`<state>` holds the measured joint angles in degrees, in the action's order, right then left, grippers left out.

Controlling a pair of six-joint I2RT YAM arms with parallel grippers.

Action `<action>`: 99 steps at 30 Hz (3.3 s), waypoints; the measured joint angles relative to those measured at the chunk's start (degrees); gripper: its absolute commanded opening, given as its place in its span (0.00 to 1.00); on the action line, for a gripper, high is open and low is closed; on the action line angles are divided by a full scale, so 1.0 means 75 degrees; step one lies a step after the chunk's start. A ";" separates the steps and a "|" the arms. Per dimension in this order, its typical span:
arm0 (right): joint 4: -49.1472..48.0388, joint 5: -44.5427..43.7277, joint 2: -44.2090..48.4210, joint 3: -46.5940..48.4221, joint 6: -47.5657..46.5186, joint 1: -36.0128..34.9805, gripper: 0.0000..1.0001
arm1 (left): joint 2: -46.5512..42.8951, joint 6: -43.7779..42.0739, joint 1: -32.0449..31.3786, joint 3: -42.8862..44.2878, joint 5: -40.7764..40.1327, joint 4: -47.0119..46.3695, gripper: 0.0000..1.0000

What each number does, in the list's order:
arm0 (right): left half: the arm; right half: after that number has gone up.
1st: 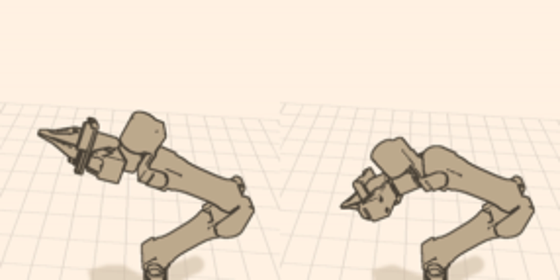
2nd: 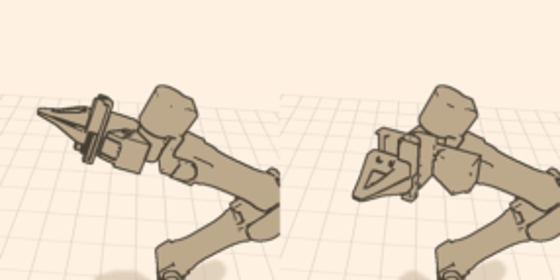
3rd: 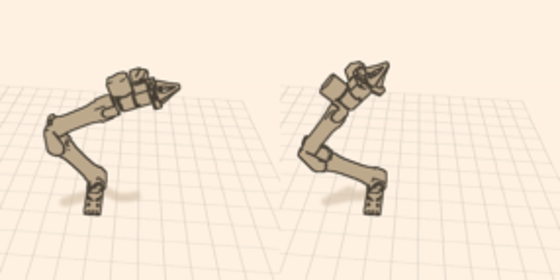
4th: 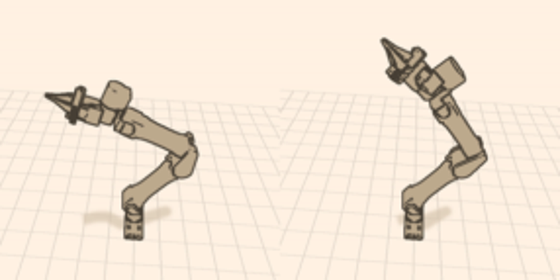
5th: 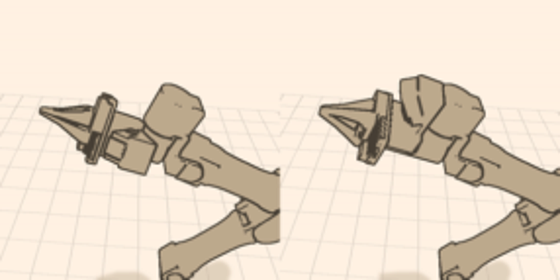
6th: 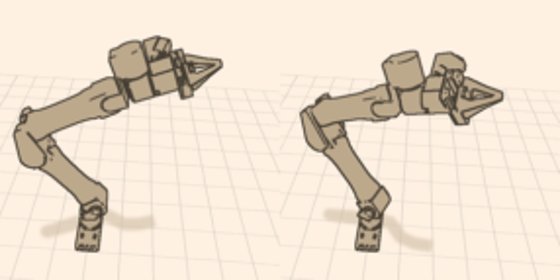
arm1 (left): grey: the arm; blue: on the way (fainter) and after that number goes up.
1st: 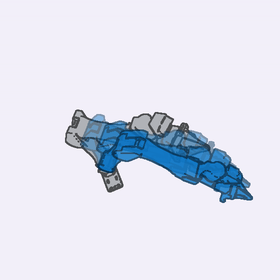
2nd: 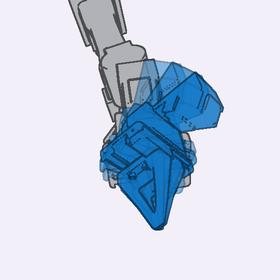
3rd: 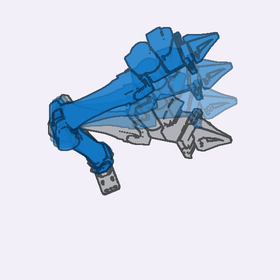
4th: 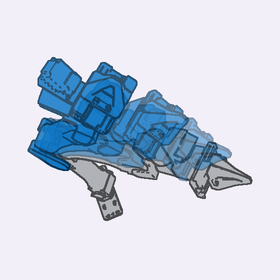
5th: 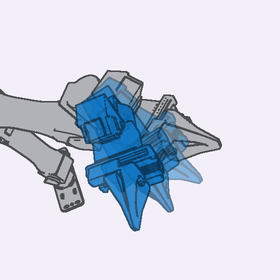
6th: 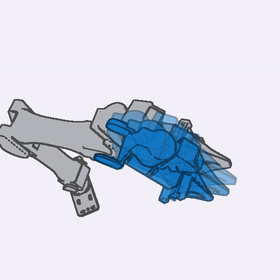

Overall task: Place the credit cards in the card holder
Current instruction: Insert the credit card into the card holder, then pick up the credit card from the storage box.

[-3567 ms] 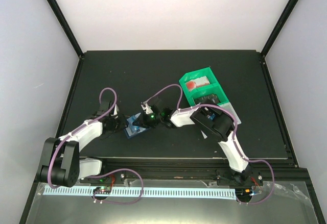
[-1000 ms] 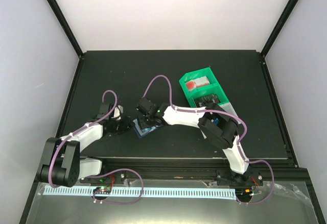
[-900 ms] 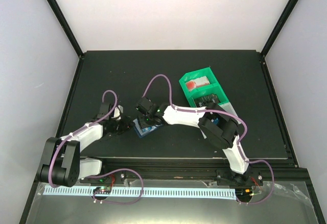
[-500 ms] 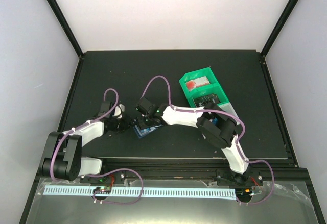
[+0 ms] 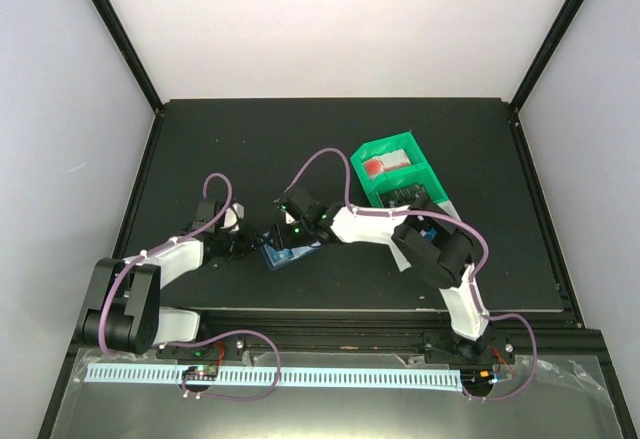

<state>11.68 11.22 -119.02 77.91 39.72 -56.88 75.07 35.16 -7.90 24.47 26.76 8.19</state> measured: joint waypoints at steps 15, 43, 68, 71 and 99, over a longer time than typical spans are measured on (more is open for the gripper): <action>-0.0093 -0.0361 0.2241 -0.1291 -0.0041 0.0816 0.61 | -0.2157 -0.0055 -0.0012 -0.0157 -0.1035 0.1320 0.59; 0.3931 -0.4817 0.5557 -0.4138 -0.0312 0.1856 0.63 | -0.5164 -0.1169 -0.0064 0.1606 -0.0938 0.3509 0.99; 0.2474 -0.3314 0.4919 -0.4721 -0.0423 0.2168 0.57 | -0.4890 -0.1475 -0.0064 0.1609 -0.1274 0.3657 0.99; 0.2407 -0.3220 0.5082 -0.4806 -0.0396 0.2168 0.55 | -0.4843 -0.1475 -0.0064 0.1609 -0.1274 0.3657 0.99; 0.2515 -0.3220 0.4989 -0.4820 -0.0102 0.2197 0.49 | -0.4310 -0.1469 -0.0064 0.1609 -0.1204 0.3710 0.99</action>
<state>30.55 -12.93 -81.60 41.76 38.96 -40.40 42.74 24.14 -8.38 36.53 17.74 36.01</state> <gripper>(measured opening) 0.509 0.990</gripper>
